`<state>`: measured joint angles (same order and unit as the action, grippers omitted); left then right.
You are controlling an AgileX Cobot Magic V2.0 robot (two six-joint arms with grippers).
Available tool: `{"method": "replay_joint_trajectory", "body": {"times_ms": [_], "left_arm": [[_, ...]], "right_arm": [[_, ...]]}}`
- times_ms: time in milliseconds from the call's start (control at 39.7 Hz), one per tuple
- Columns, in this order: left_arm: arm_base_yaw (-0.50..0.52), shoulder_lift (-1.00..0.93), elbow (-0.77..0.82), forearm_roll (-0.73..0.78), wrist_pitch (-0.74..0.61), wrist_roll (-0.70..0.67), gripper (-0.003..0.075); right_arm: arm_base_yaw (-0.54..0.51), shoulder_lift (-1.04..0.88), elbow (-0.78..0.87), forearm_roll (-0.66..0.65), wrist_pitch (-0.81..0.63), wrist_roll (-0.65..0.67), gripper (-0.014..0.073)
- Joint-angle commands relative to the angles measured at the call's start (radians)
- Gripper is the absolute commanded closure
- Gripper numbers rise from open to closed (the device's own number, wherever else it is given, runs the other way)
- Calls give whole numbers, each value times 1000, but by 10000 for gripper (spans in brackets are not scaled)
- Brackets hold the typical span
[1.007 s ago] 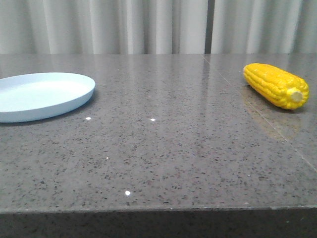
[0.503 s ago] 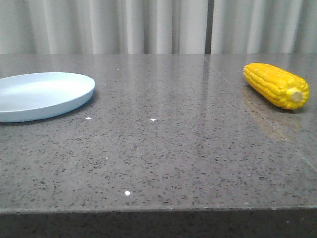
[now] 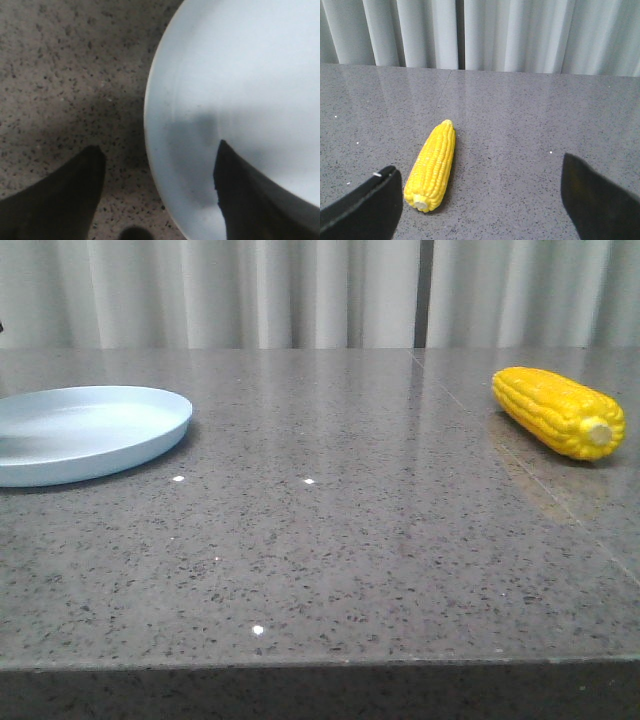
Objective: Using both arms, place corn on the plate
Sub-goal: 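Reach the left gripper down to the rim of the pale blue plate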
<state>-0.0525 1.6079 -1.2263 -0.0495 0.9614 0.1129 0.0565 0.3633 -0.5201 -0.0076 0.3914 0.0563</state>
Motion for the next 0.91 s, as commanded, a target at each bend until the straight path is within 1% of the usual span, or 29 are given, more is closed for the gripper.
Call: {"method": "replay_joint_trajectory", "body": {"times_ms": [0,126,252,327,428,453,604,780,881], "left_arm": [[-6,-18,-33,-19,-20,-7,376],[-6,-3,-33,-33,-23,-7,428],[-6,9,-33,-42,-25,-7,514],[-6,9,-33,-42,-27,-7,591],[-6,9,-33,-42,-27,-7,727],[-6,9,-33,-42,-27,-7,739],[-6,4,-53,-80,-14,-13,741],[-12,-2,-185,-218,85,-18,741],[-40,-2,-236,-262,91,-49,741]], "right_arm": [[-5,15,-34,-2,-87,-8,-68],[-5,15,-34,-2,-87,-8,-68],[-5,15,-34,-2,-87,-8,-68],[-5,15,-34,-2,-87,-8,-68],[-5,15,-34,-2,-87,-8,-68],[-5,15,-34,-2,-87,-8,-68],[-5,15,-34,-2,-87,-8,-68],[-5,15,-34,-2,-87,-8,-68],[-5,15,-34,-2,-87,-8,-68]]}}
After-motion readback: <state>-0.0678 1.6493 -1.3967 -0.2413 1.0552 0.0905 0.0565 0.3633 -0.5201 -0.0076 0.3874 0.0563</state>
